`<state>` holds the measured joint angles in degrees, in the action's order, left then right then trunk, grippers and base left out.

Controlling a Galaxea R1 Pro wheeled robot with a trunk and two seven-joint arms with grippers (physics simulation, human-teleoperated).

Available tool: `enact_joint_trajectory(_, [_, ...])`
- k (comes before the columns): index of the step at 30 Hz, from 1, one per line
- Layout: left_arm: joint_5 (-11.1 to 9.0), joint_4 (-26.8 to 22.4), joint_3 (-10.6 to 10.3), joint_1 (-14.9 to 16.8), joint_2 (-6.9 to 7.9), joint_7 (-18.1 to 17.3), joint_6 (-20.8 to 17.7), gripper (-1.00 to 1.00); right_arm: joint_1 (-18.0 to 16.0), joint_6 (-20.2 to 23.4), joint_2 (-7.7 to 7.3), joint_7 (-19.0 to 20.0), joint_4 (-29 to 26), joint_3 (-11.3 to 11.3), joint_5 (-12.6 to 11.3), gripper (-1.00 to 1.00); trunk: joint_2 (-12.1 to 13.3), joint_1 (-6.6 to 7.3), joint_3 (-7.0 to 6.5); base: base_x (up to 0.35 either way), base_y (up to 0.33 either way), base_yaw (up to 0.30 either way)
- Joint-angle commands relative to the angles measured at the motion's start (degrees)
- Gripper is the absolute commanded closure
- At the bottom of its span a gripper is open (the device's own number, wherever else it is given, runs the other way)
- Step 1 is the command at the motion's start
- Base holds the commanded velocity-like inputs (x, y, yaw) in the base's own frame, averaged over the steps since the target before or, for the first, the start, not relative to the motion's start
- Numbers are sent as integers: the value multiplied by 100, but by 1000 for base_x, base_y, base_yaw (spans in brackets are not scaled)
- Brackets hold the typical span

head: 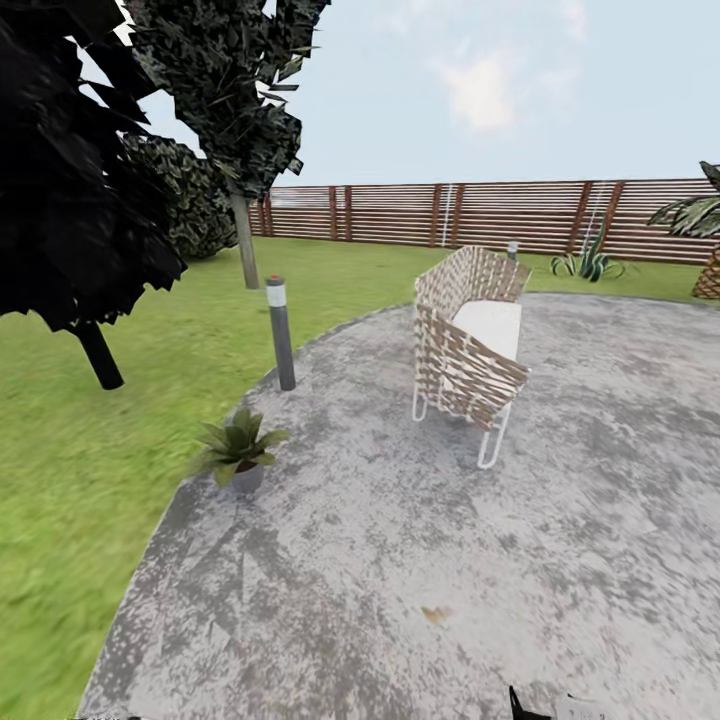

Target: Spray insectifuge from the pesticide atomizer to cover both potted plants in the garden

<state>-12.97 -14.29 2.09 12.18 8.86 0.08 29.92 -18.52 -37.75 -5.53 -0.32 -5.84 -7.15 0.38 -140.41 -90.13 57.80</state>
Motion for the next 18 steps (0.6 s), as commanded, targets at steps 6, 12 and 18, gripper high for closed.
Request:
enact_joint_trajectory(6, [5,5,10,4,1,1,13,100,-3,-22,-1,-3,4,-14,6,-100,-2,-1,5,176,308,281])
enact_joint_trajectory(12, [5,5,10,4,0,1,14,100,-3,-22,-1,-3,4,-14,6,-100,-2,-1,5,176,308,280])
enact_joint_trajectory(18, [5,5,10,4,-2,1,14,100,-3,-22,-1,-3,4,-14,6,-100,-2,-1,5,173,308,265])
